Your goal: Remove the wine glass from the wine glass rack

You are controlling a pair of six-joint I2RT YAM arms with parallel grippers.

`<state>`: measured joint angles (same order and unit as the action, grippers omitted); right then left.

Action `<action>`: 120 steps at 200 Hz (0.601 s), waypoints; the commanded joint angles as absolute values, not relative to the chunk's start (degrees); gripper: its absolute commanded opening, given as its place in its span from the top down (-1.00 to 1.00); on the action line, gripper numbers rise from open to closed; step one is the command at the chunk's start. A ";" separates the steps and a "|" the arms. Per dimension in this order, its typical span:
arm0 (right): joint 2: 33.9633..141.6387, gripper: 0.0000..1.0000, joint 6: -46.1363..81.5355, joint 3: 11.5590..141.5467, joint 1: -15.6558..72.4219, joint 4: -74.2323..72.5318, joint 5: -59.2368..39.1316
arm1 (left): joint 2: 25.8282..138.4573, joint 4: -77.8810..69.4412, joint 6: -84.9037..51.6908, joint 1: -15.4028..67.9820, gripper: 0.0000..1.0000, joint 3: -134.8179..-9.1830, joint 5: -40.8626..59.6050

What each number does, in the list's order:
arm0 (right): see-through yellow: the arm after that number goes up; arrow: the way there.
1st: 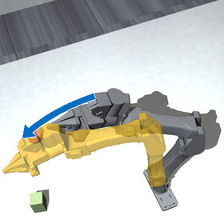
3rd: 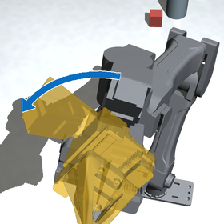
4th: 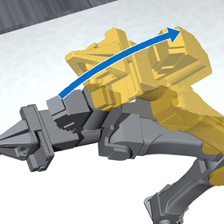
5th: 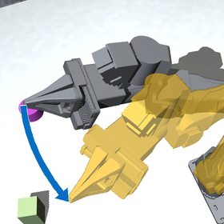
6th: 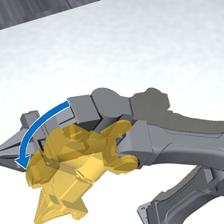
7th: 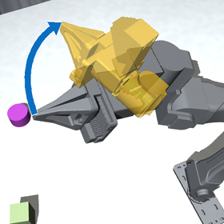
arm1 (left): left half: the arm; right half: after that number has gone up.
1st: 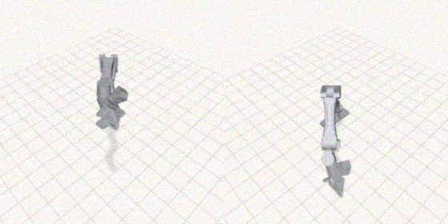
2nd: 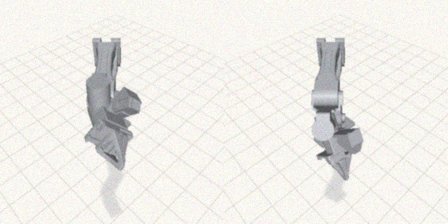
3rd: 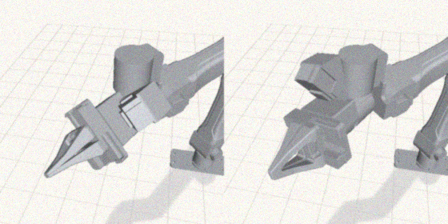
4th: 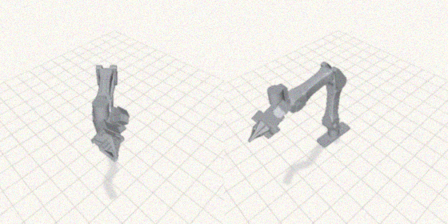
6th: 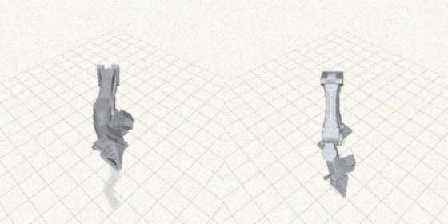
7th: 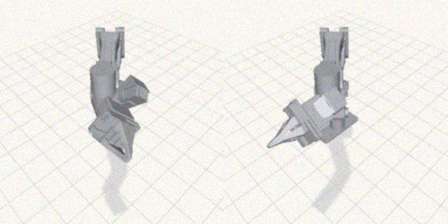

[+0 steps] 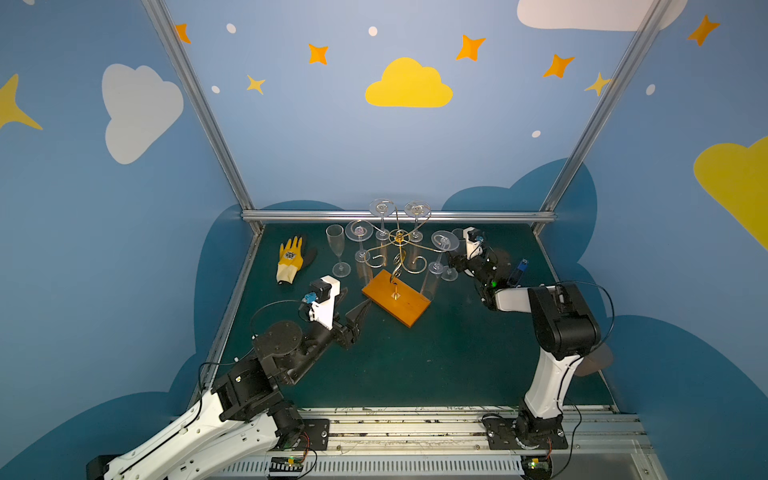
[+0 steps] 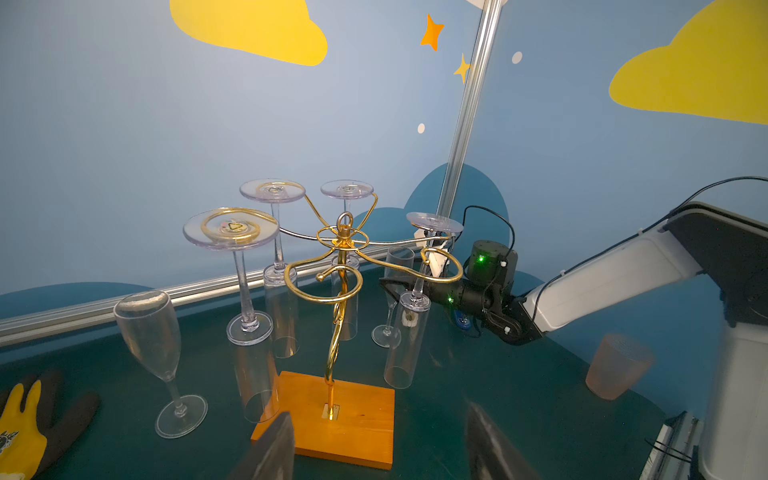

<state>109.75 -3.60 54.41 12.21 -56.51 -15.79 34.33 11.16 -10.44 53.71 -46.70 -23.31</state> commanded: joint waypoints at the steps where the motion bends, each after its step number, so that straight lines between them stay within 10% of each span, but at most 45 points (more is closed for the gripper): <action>1: 103.16 -0.72 -3.05 54.05 11.02 -53.58 -15.13 | 33.23 11.54 -10.81 53.35 -0.32 -47.39 -22.59; 120: 65.34 -0.72 8.87 53.70 9.49 -9.02 -16.18 | 29.00 17.65 -14.38 52.05 -0.52 -51.15 -23.07</action>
<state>71.68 3.14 51.70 9.21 -23.09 -15.92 29.04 14.83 -12.12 52.53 -48.75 -23.14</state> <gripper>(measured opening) 0.861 0.742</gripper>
